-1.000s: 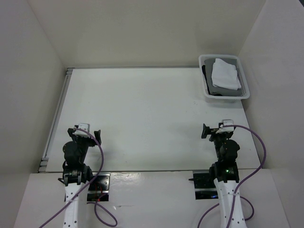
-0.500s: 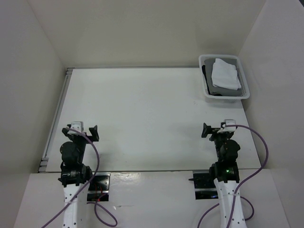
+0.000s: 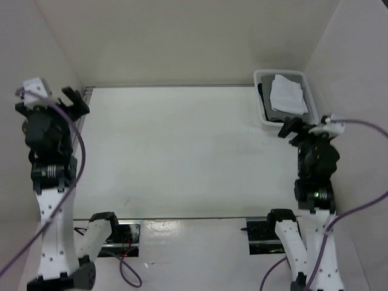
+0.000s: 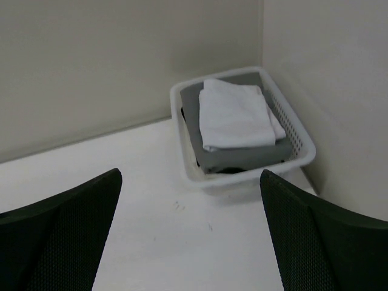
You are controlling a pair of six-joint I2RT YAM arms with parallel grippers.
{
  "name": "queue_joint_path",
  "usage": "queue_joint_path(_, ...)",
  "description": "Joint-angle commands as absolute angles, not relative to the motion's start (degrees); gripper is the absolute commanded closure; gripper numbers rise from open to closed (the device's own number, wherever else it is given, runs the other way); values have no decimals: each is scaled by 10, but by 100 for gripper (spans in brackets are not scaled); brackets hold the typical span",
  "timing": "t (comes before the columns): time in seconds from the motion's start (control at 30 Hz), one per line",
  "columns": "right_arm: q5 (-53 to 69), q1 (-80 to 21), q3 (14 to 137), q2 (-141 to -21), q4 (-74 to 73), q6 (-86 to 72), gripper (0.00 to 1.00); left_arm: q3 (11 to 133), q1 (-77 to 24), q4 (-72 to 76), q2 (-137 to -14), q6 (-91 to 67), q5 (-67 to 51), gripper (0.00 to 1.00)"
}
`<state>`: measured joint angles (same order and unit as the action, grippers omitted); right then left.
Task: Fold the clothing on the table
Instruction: Grab the skirt from the pile
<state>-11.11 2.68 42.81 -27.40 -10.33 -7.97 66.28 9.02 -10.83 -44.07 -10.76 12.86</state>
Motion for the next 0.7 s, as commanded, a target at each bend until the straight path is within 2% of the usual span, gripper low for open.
queue_joint_path(0.0, -71, 42, 604, -461, -261, -47, 1, 786, 89, -291, -570, -97, 168, 1)
queue_joint_path(0.07, -25, 54, 703, -557, -360, -19, 1, 893, 89, -349, -659, -78, 168, 1)
queue_joint_path(0.17, -17, 60, 779, -622, -433, 25, 1, 1028, 89, -485, -782, -30, 141, 1)
queue_joint_path(0.23, -40, 60, 787, -642, -427, 52, 1, 1076, 83, -575, -870, 43, 97, 1)
queue_joint_path(0.27, -52, 60, 787, -642, -416, 52, 1, 1088, 83, -597, -894, 28, 111, 1)
queue_joint_path(0.37, -60, 47, 787, -642, -410, 75, 1, 1068, 83, -624, -957, -27, 166, 1)
queue_joint_path(0.47, -47, 53, 797, -676, -409, 69, 1, 1016, 63, -603, -972, -33, 166, 1)
queue_joint_path(0.67, -46, 53, 810, -740, -411, 76, 1, 964, 33, -475, -875, -44, 69, 1)
